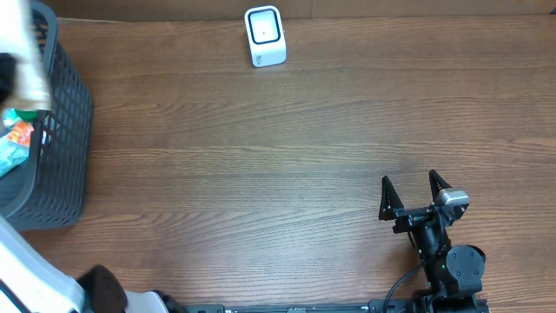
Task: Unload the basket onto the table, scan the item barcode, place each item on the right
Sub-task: 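Lift the clear bag out and carry it toward the white scanner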
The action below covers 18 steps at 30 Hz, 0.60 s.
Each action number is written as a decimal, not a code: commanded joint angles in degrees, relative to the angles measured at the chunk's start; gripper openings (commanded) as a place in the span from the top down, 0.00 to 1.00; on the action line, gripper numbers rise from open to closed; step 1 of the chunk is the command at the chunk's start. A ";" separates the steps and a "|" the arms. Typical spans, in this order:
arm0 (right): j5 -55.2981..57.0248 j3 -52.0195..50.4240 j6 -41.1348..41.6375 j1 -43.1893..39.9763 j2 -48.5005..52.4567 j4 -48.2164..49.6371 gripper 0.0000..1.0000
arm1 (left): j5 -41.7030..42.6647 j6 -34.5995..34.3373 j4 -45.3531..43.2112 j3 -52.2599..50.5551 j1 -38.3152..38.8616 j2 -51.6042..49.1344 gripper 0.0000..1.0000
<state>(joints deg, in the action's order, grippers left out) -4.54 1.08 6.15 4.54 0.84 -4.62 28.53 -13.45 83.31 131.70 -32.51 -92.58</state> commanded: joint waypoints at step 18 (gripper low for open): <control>-0.24 -0.63 -0.24 -0.15 -0.68 0.22 0.00 | -5.35 3.89 -11.30 -30.58 53.48 -7.26 0.96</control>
<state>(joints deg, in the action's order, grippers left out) -4.51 1.08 6.15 4.54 0.84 -4.64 22.02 -6.50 74.83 105.69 18.00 -98.21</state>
